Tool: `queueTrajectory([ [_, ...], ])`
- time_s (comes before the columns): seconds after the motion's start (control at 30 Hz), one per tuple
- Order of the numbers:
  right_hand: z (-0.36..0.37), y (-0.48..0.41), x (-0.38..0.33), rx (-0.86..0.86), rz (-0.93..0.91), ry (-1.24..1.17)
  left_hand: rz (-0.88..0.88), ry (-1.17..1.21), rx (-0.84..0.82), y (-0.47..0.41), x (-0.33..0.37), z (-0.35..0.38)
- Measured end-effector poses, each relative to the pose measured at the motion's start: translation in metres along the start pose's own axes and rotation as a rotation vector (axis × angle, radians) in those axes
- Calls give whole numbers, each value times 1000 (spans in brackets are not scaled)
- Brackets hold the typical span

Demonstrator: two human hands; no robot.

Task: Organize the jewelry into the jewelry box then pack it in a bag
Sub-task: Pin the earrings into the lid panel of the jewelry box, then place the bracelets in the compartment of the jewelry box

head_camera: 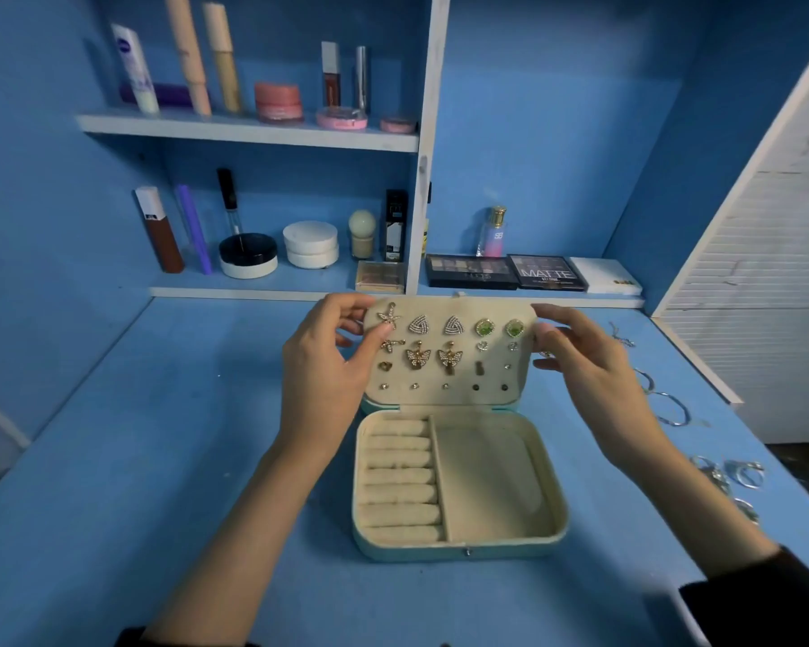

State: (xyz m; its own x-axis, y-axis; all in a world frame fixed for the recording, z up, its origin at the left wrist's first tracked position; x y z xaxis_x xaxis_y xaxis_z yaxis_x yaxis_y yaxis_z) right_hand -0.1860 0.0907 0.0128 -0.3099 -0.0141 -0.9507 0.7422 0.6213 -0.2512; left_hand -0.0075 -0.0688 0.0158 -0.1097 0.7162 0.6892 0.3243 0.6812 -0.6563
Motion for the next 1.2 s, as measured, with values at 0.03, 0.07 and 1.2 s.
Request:
queueTrajectory([
  [0.03,1,-1,4,-12,5,1,-45,16,-16,-2,-4,2],
  [0.07,2,-2,7,-27,11,6,-91,35,-36,-3,-8,4],
  [1.2,-11,-17,42,-170,77,410,-292,-91,-285,20,-52,30],
])
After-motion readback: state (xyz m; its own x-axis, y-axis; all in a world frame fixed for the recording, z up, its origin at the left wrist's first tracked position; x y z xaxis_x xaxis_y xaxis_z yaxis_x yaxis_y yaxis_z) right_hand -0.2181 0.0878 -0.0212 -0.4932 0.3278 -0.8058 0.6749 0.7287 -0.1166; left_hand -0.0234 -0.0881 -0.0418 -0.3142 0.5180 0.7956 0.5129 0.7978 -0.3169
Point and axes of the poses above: each hand's wrist, its own y-axis away from the middle knuckle, its own z-axis out of the palm, x = y × z, the point moved 5 cm from there along -y, towards the middle knuckle, and after that the axes turned 3 degrees about -y, right-handed, at the moved point
